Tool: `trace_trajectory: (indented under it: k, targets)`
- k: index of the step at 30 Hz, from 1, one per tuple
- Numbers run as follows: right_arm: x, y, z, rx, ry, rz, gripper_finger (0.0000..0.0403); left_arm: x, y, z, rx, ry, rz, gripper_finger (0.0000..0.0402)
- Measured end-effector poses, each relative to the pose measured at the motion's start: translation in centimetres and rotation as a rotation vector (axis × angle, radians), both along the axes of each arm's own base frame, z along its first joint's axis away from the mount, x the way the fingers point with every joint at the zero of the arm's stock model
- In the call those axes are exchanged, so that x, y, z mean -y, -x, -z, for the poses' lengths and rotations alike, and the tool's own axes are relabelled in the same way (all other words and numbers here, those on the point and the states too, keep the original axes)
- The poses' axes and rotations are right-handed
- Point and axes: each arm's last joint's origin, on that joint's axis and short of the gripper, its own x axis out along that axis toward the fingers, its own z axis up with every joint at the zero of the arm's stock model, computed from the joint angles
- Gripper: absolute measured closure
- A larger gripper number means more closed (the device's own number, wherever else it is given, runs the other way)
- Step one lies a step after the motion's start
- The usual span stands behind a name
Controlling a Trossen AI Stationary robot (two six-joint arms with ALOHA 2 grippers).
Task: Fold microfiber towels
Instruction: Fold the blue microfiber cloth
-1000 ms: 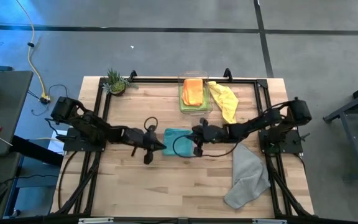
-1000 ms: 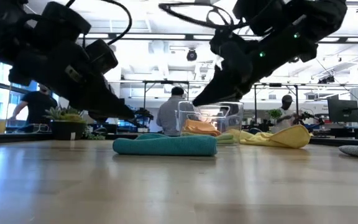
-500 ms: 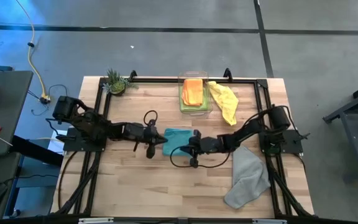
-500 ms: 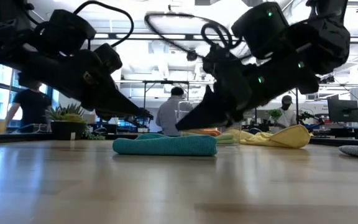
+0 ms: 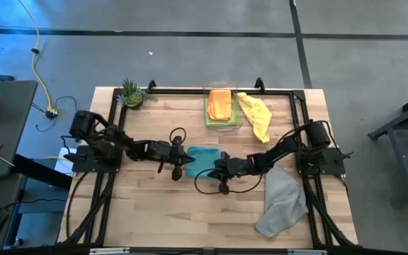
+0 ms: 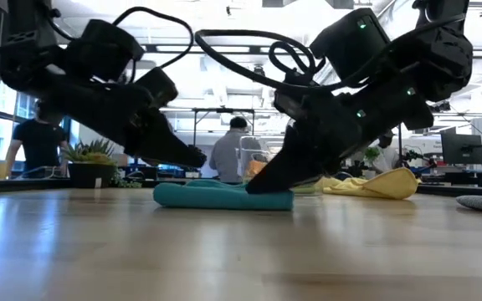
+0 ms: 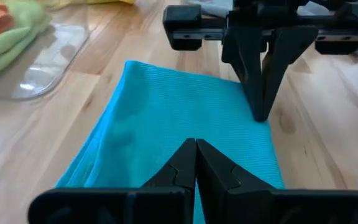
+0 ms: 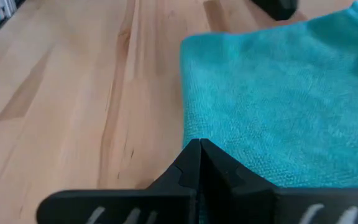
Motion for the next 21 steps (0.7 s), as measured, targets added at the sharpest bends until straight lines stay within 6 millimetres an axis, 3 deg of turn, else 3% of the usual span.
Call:
trace_trajectory:
  k: [6, 14, 21]
  targets:
    - [-1.1, 0.4, 0.3, -0.034, -0.011, -0.057, 0.0403, -0.1, -1.6, 0.9, -0.030, -0.024, 0.012, 0.0402]
    - [-2.3, 0.8, 0.4, -0.053, -0.028, -0.109, 0.0403, -0.3, -1.9, 3.2, -0.102, -0.020, -0.035, 0.0402]
    - [-2.1, 1.1, -2.9, -0.005, -0.008, -0.094, 0.0403, -0.1, -1.6, 2.9, -0.110, -0.036, -0.061, 0.0402]
